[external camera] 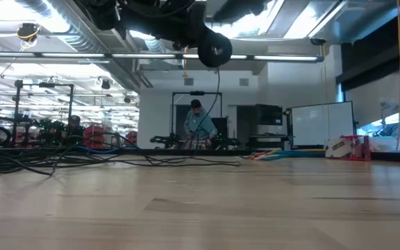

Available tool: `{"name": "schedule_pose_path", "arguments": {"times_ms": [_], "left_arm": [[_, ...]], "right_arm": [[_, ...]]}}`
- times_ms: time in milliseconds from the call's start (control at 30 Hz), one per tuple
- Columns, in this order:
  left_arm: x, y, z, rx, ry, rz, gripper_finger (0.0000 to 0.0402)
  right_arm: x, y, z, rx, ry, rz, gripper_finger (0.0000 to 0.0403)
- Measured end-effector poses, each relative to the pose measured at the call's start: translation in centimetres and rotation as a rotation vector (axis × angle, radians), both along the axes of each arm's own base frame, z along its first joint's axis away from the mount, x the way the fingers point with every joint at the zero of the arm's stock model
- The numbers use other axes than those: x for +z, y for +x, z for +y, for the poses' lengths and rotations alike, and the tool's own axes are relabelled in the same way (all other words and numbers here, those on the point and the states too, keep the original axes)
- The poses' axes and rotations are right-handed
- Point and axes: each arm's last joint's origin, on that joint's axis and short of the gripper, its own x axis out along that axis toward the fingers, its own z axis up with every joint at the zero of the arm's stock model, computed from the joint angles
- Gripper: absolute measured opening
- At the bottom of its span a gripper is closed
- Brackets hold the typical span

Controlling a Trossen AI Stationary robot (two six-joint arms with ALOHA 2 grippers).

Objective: Coiling cords

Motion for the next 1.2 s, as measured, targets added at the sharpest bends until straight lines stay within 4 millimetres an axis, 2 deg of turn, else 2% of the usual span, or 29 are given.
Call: {"name": "schedule_pose_path", "arguments": {"times_ms": [167, 367, 567, 800, 933, 1067, 1200], "left_arm": [[0.4, -0.2, -0.1, -0.001, 0.003, -0.004, 0.0001], [1.2, -0.7, -0.6, -0.017, 0.000, -0.021, 0.0001], [1.3, -0.5, -1.5, -0.043, -0.001, -0.026, 0.0001], [1.1, -0.5, -1.7, -0.062, -0.014, -0.029, 0.0001], [1.2, -0.5, -1.7, -0.096, -0.032, -0.045, 0.0001], [1.5, -0.5, -1.8, -0.125, -0.031, -0.070, 0.0001], [1.6, -0.5, -1.8, -0.142, -0.039, -0.086, 0.0001]], "right_arm": [[0.0, -1.5, -0.1, -0.087, -0.035, 0.110, 0.0007], [-0.3, -3.7, -0.1, -0.138, 0.057, 0.196, 0.0007], [-2.3, -4.3, 0.0, -0.155, 0.142, 0.253, 0.0007], [-7.0, -3.6, -0.1, -0.126, 0.151, 0.170, 0.0007], [-8.8, -3.4, -0.5, -0.114, 0.123, 0.078, 0.0007], [-9.2, -3.1, -0.6, -0.099, 0.113, -0.004, 0.0007], [-9.1, -2.9, -0.5, -0.072, 0.179, -0.056, 0.0007]]}}
